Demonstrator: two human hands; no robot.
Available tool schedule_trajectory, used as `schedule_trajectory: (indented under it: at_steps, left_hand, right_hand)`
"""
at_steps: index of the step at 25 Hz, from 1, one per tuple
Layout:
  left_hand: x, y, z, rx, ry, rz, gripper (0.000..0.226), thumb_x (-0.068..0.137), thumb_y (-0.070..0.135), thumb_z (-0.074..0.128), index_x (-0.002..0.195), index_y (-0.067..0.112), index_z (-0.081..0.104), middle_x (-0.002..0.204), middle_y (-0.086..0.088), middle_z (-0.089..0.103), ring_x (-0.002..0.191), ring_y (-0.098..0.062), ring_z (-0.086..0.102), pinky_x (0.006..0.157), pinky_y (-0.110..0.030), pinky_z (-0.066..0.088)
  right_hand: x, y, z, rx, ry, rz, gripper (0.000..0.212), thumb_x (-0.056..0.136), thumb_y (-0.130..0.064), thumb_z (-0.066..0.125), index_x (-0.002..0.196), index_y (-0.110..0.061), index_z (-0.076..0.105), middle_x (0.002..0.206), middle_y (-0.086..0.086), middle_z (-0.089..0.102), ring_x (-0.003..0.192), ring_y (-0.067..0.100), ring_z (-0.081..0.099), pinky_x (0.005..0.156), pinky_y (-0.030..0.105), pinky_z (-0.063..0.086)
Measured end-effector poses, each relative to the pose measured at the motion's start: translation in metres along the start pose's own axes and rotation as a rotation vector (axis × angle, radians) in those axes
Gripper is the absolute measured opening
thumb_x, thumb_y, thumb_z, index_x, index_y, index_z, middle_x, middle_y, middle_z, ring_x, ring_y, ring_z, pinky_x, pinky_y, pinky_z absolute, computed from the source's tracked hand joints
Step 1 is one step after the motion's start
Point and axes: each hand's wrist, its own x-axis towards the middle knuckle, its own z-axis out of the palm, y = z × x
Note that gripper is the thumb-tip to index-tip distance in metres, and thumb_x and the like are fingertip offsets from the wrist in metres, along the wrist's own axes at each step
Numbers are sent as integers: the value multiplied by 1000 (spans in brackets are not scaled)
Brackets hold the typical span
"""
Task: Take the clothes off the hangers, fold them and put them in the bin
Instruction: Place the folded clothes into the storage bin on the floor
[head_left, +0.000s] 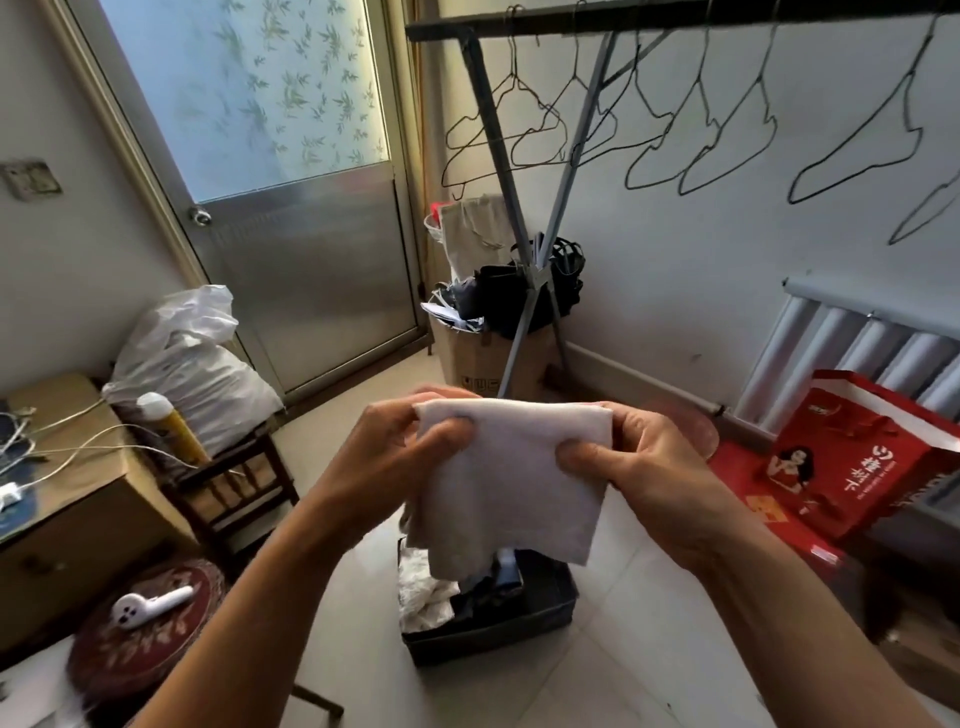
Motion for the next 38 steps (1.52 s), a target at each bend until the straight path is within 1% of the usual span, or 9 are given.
schedule_trajectory:
  at_steps: [4, 9, 11, 16, 19, 23, 27, 33, 38]
  left_hand:
    - [9, -25, -5, -487, 39, -334, 37, 84, 35, 55, 102, 4, 65, 84, -9, 71, 74, -19, 69, 61, -27, 58]
    - [39, -67, -4, -710, 133, -542, 55, 83, 51, 53, 114, 6, 62, 96, -14, 74, 86, -28, 72, 70, -38, 61]
    - [56, -84, -7, -695, 99, -581, 71, 73, 61, 65, 122, 9, 60, 108, -15, 73, 99, -31, 70, 78, -39, 60]
    - [105, -132, -7, -614, 254, -598, 53, 69, 18, 72, 117, -1, 61, 99, -16, 75, 85, -27, 72, 69, -31, 61]
    - [134, -167, -9, -724, 365, -603, 47, 74, 13, 69, 118, 13, 56, 102, -17, 74, 86, -28, 72, 68, -33, 61]
    - [163, -236, -14, -742, 500, -701, 47, 89, 1, 61, 117, 36, 49, 101, -18, 72, 76, -27, 70, 59, -37, 57]
    - [194, -311, -29, -543, 382, -750, 24, 88, 13, 66, 105, 30, 66, 112, -10, 64, 85, -20, 62, 73, -39, 53]
    - [196, -451, -18, -425, 332, -875, 44, 81, -13, 54, 111, 17, 64, 108, -10, 61, 83, -18, 57, 67, -23, 47]
    - [144, -567, 45, -391, 361, -1003, 43, 82, -11, 58, 107, 24, 65, 116, -11, 63, 86, -18, 61, 67, -19, 50]
  right_hand:
    - [36, 8, 11, -5, 5, -2, 19, 87, -18, 66, 104, -10, 68, 102, 14, 71, 100, 32, 66, 89, 46, 55]
    - [99, 34, 29, 70, -56, 131, 26, 97, -27, 52, 112, -6, 58, 109, 23, 65, 91, 33, 66, 84, 50, 55]
    - [132, 44, 34, 81, -57, 156, 27, 97, -30, 51, 110, -6, 56, 104, 21, 63, 85, 27, 64, 81, 47, 56]
    - [206, 74, 34, 252, -187, 332, 39, 80, -30, 64, 112, -7, 58, 100, 16, 73, 89, 29, 72, 72, 36, 61]
    - [254, 105, 36, 182, -259, 429, 51, 70, -23, 71, 114, 0, 62, 99, 17, 74, 89, 30, 72, 75, 35, 60]
    - [313, 163, 51, 300, -199, 535, 29, 87, -10, 61, 111, 5, 61, 99, 20, 73, 79, 25, 72, 69, 31, 61]
    - [370, 219, 69, 309, -177, 599, 28, 88, 5, 55, 116, 1, 59, 94, 16, 74, 73, 21, 72, 60, 28, 58]
    - [415, 356, 94, 127, -179, 776, 36, 81, 17, 42, 102, -7, 59, 87, 14, 68, 62, 18, 65, 47, 25, 51]
    - [404, 487, 98, -60, -41, 960, 17, 88, -6, 62, 104, -9, 62, 85, 10, 67, 59, 17, 60, 43, 22, 46]
